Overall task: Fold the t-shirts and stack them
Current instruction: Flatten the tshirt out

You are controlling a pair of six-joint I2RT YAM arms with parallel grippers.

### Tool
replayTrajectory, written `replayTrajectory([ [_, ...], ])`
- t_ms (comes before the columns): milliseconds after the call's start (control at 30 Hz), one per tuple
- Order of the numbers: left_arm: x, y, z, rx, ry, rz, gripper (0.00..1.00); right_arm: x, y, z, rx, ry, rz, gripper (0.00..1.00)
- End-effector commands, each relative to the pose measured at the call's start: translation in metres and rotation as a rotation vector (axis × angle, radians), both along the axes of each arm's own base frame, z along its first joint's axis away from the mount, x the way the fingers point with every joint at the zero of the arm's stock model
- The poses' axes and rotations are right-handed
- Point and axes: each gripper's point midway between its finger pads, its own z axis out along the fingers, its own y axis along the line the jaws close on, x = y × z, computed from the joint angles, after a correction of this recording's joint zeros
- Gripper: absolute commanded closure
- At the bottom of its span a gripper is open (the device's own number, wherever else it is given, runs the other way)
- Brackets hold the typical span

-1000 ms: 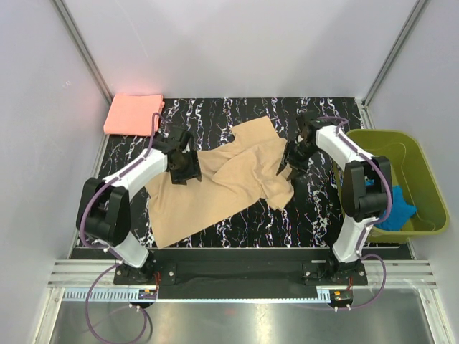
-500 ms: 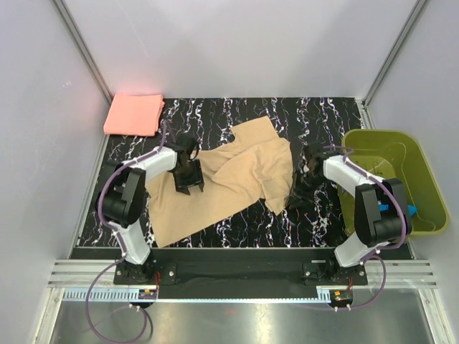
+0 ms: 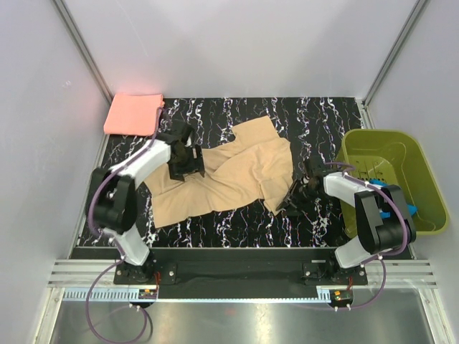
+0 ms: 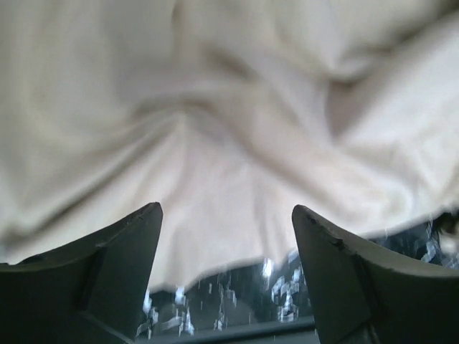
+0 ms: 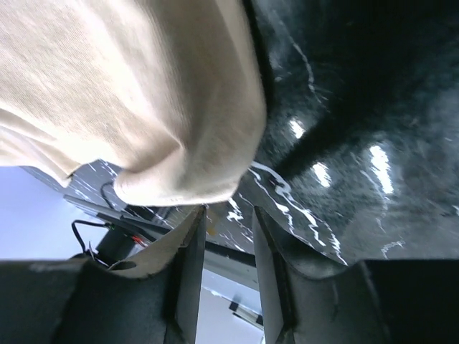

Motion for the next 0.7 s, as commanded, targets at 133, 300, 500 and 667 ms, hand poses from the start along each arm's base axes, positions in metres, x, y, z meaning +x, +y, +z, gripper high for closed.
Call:
replayTrajectory([
  [133,-0.094,0.04,0.063,-0.01,-0.069,0.155,0.23,0.012,0.018,-0.012,-0.025,0.007,-0.061,0.62],
  [300,-0.123,0.073,0.06,0.056,-0.066,0.264,0.23,0.007,0.007,-0.021,-0.13,0.05,-0.092,0.72],
  [500,-0.133,0.098,0.044,0.085,0.004,0.384,0.21,0.001,-0.019,-0.043,-0.316,0.061,-0.076,0.78],
  [667,-0.141,0.12,0.03,0.095,0.037,0.516,0.21,-0.012,-0.042,-0.036,-0.425,0.043,-0.014,0.99],
])
